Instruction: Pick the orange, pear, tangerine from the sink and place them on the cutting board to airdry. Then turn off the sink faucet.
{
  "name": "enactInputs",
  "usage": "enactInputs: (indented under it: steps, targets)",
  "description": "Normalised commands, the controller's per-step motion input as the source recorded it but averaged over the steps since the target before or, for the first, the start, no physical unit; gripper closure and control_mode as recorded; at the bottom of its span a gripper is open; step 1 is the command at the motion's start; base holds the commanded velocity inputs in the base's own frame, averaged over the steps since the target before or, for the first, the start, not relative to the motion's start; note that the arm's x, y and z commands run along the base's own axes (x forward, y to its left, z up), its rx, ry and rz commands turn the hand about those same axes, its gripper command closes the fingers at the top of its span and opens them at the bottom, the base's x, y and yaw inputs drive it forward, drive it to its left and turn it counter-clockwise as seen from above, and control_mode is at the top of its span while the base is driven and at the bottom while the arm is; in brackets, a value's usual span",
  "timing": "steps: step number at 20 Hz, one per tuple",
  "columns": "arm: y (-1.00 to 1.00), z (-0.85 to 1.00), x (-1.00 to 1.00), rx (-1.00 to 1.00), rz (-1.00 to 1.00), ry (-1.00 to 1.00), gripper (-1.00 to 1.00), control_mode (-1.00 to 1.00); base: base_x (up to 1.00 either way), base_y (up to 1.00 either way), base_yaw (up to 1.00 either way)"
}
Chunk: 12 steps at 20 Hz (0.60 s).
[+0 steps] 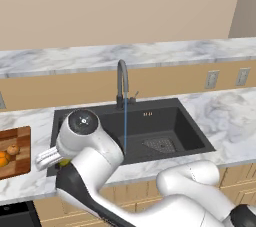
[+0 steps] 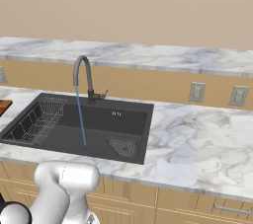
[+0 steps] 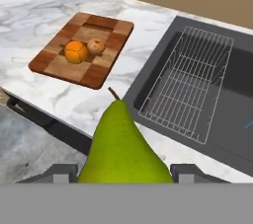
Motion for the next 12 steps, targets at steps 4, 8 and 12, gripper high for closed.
enactInputs:
  steps: [4, 8, 12]
  targets:
    - [0.43, -0.03, 0.0, 0.07, 0.09, -0.03, 1.0, -1.0, 0.0, 0.0, 0.0]
    - [0.53, 0.0, 0.04, 0.09, 0.09, 0.0, 1.0, -1.0, 0.0, 0.0, 0.0]
    - [0.61, -0.05, 0.08, 0.08, 0.08, 0.0, 1.0, -1.0, 0.0, 0.0, 0.0]
